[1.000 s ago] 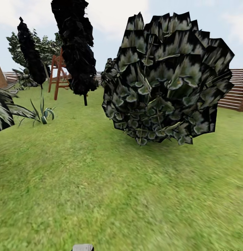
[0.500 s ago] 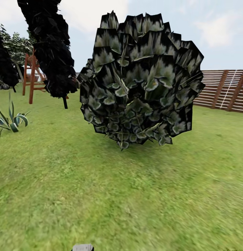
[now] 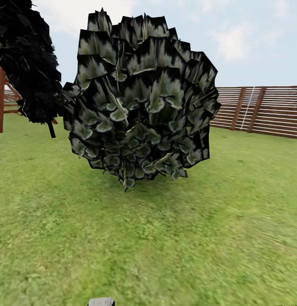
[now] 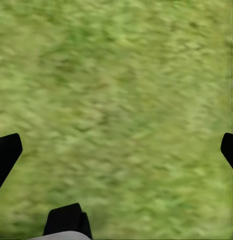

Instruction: Take the three Easter eggs out of the wicker basket on the lawn in the garden, then place them on the lawn next to a single tree (choose any tree) so that all three eggs are next to the same tree and none are left in the basket.

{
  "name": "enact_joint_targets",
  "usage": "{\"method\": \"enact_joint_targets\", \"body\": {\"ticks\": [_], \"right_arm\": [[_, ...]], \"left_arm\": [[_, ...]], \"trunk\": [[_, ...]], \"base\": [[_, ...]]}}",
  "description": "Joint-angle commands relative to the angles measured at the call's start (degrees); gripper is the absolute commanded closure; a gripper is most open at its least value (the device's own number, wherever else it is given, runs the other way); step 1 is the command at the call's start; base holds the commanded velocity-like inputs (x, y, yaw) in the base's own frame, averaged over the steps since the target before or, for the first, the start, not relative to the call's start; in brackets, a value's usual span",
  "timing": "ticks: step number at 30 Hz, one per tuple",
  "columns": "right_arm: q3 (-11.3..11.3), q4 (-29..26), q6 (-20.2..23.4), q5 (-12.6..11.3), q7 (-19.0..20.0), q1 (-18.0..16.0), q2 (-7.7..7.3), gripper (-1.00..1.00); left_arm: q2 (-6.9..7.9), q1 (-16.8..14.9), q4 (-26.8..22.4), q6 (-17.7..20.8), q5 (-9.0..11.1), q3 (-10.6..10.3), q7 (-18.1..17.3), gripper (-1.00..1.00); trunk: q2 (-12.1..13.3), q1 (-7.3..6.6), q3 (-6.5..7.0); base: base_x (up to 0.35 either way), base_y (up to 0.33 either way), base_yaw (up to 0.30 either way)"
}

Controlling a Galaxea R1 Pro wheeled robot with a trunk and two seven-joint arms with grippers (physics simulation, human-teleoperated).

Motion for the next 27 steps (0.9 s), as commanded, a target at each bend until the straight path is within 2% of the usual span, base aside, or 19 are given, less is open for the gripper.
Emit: {"method": "enact_joint_targets", "body": {"ticks": [1, 11, 15, 27], "right_arm": [[-0.05, 0.09, -0.20, -0.03, -0.02, -0.06, 0.00, -1.00], [-0.05, 0.09, -0.20, -0.03, -0.02, -0.06, 0.00, -1.00], [-0.05, 0.09, -0.21, -0.03, -0.02, -0.06, 0.05, -1.00], [-0.07, -0.35, -0.29, -0.19, 0.06, -0.06, -0.12, -1.00]], "left_arm": [[-0.01, -0.01, 0.00, -0.16, 0.08, 0.01, 0.05, -1.00], [-0.01, -0.01, 0.00, -0.18, 0.05, -0.02, 0.05, -1.00], [-0.01, -0.01, 0.00, -0.18, 0.06, -0.01, 0.05, -1.00], [-0.01, -0.01, -0.26, -0.24, 0.18, 0.12, 0.05, -1.00]], "trunk": [[-0.02, 0.02, -0.03], [-0.02, 0.02, 0.19], [-0.02, 0.02, 0.20], [-0.02, 0.02, 0.17]], "base": [[0.254, -0.187, -0.265], [0.252, -0.190, -0.242], [0.250, -0.192, -0.036], [0.000, 0.000, 0.018]]}}
